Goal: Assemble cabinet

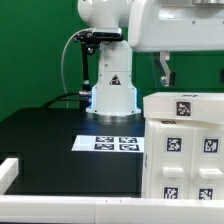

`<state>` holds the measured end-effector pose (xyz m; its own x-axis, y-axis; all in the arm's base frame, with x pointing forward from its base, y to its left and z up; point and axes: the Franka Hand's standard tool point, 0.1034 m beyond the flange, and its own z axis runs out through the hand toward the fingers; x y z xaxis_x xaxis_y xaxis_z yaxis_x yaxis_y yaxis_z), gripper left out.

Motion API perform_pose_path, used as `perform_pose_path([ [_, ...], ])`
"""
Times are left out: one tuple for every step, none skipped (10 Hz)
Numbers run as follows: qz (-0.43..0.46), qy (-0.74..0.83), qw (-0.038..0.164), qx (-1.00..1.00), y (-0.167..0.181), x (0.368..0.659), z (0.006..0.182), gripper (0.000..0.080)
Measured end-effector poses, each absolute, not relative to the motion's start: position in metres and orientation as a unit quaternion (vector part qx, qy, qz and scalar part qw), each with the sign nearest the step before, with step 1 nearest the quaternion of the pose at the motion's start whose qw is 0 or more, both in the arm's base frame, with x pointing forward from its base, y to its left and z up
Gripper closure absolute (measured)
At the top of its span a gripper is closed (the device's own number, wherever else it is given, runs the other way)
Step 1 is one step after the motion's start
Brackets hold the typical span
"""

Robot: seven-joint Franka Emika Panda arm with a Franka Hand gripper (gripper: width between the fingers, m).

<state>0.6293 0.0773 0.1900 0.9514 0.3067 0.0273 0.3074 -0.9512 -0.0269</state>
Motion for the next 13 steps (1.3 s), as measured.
perform_pose_path([
  [-0.014,-0.234,0.006,-0.972,0.076,0.630,0.189,0.0003],
  [-0.020,-0.309,-0.008,-0.951,0.078,0.631,0.187,0.0003],
  [-0.018,-0.333,-0.009,-0.943,0.081,0.629,0.184,0.0003],
  [-0.017,-0.387,-0.015,-0.922,0.081,0.629,0.181,0.0003],
  [-0.017,-0.414,-0.019,-0.910,0.081,0.630,0.178,0.0003],
  [-0.014,-0.422,-0.019,-0.906,0.080,0.630,0.174,0.0003],
  [-0.012,-0.419,-0.020,-0.908,0.077,0.632,0.170,0.0003],
  [-0.012,-0.418,-0.021,-0.908,0.076,0.632,0.166,0.0003],
  [-0.013,-0.412,-0.022,-0.911,0.074,0.633,0.166,0.0003],
  [-0.013,-0.399,-0.022,-0.917,0.073,0.633,0.166,0.0003],
  [-0.013,-0.398,-0.022,-0.917,0.073,0.633,0.166,0.0116],
  [-0.014,-0.395,-0.022,-0.918,0.072,0.633,0.166,0.0248],
  [-0.015,-0.359,-0.022,-0.933,0.072,0.633,0.166,0.0245],
])
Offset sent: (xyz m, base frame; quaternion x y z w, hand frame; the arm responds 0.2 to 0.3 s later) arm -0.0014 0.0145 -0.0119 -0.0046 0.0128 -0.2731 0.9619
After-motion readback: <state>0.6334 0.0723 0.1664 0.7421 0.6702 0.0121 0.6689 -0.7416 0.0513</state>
